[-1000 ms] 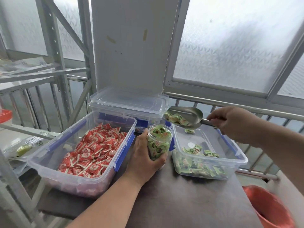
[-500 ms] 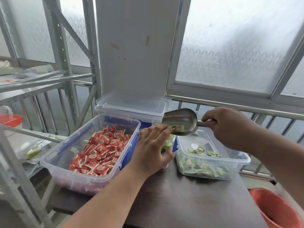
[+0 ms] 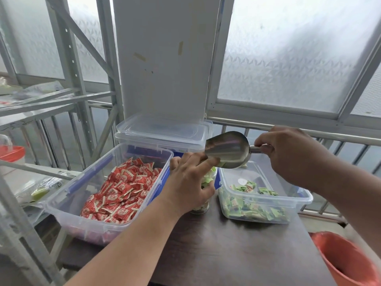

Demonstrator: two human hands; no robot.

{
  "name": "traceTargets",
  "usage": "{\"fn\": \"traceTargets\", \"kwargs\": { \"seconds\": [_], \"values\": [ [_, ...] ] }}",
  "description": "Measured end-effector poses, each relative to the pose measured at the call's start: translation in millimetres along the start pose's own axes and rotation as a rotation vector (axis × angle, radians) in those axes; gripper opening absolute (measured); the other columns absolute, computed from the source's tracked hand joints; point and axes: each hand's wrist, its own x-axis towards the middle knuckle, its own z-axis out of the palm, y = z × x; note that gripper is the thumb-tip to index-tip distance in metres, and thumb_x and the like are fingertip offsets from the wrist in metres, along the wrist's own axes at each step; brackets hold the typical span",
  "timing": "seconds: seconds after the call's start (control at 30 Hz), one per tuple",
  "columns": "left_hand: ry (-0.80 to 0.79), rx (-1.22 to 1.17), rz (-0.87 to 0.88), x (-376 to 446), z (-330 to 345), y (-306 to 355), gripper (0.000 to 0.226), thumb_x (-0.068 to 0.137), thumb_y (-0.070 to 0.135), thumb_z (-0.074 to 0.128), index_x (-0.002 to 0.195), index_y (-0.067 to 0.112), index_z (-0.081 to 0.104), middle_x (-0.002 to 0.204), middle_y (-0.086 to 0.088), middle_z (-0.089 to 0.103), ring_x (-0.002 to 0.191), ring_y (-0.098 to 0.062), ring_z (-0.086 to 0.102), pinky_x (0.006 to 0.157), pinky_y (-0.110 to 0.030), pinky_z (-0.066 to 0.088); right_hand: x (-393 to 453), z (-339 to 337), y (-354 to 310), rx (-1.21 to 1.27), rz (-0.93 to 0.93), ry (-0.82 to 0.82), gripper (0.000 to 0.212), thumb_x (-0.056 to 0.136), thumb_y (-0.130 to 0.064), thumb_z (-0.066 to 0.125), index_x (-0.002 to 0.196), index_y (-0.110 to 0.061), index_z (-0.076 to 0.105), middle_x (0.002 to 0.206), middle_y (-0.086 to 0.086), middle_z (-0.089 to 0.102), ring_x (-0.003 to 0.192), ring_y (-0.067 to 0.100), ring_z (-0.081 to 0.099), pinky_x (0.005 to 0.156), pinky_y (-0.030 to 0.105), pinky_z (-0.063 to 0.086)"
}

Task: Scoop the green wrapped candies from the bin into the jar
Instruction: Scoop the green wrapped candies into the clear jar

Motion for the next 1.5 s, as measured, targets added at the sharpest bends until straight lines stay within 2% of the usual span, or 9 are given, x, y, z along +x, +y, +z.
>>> {"fn": "traceTargets", "kwargs": {
  "seconds": [0.27,0.37,0.5,0.73,0.93,1.07,1.13,1.23,1.5],
  "values": [
    [-0.062,0.075,-0.092,-3,0,1,0.070,0.092,0.048,0.075,0.160,0.040,0.057,0.135,0.002,0.050,0.128,-0.022,0.051,0.101,-0.039,0.022,-1,8,20,-0.059,0.081,0.077,0.017,0.095,-0.015,0.061,0.091,-0.026,0.073,0.085,-0.006,0.060,0.075,0.025,0.058,0.070,0.040,0.056],
    [-0.107,0.114,-0.113,0,0,4,0.075,0.093,0.053,0.071,0.163,0.031,0.054,0.132,0.000,0.039,0.128,-0.023,0.047,0.104,-0.043,0.028,-1,17,24,-0.019,0.090,0.060,0.016,0.096,-0.018,0.061,0.096,-0.027,0.075,0.086,-0.005,0.062,0.079,0.025,0.059,0.073,0.042,0.056],
    [-0.123,0.221,-0.108,1,0,8,0.077,0.095,0.055,0.068,0.161,0.018,0.055,0.137,-0.003,0.050,0.126,-0.026,0.054,0.108,-0.046,0.031,-3,27,28,0.025,0.122,0.030,0.018,0.098,-0.021,0.060,0.099,-0.030,0.075,0.089,-0.006,0.059,0.082,0.025,0.058,0.076,0.040,0.054],
    [-0.145,0.335,-0.168,0,-3,14,0.066,0.087,0.069,0.044,0.136,0.028,0.063,0.132,0.007,0.059,0.133,-0.023,0.047,0.101,-0.045,0.023,-5,40,32,0.045,0.140,0.003,0.020,0.099,-0.018,0.060,0.102,-0.029,0.076,0.087,-0.005,0.058,0.080,0.025,0.055,0.072,0.036,0.047],
    [-0.217,0.291,-0.261,6,3,11,0.077,0.082,0.077,0.046,0.139,0.027,0.060,0.166,-0.003,0.022,0.155,-0.026,0.021,0.111,-0.049,0.015,-9,52,35,0.048,0.160,0.002,0.021,0.099,-0.017,0.059,0.100,-0.028,0.077,0.084,-0.008,0.056,0.076,0.021,0.054,0.067,0.033,0.042],
    [-0.213,0.211,-0.195,7,4,9,0.084,0.093,0.068,0.058,0.159,0.018,0.046,0.173,-0.003,0.027,0.159,-0.023,0.023,0.120,-0.049,0.018,-10,58,38,0.067,0.202,0.001,0.022,0.098,-0.015,0.059,0.099,-0.026,0.077,0.083,-0.004,0.058,0.077,0.023,0.055,0.068,0.034,0.045],
    [-0.179,0.172,-0.117,4,1,9,0.082,0.094,0.057,0.066,0.162,0.015,0.045,0.167,-0.001,0.042,0.154,-0.021,0.039,0.121,-0.047,0.020,-9,60,39,0.085,0.214,0.020,0.023,0.098,-0.013,0.058,0.099,-0.024,0.078,0.083,-0.002,0.061,0.076,0.023,0.055,0.068,0.034,0.045],
    [-0.079,0.112,-0.045,-3,-2,7,0.057,0.088,0.046,0.065,0.138,0.018,0.067,0.138,0.005,0.067,0.126,-0.018,0.065,0.107,-0.033,0.019,-8,66,41,0.119,0.263,0.036,0.024,0.098,-0.013,0.057,0.104,-0.022,0.079,0.087,0.003,0.067,0.079,0.026,0.058,0.071,0.034,0.045],
    [-0.061,0.146,-0.079,-2,-1,7,0.032,0.088,0.047,0.062,0.108,0.028,0.078,0.103,0.016,0.070,0.098,-0.010,0.064,0.097,-0.042,0.028,7,111,56,0.341,0.541,0.001,0.021,0.099,-0.017,0.054,0.105,-0.023,0.074,0.080,0.004,0.068,0.074,0.028,0.064,0.065,0.037,0.054]
  ]
}}
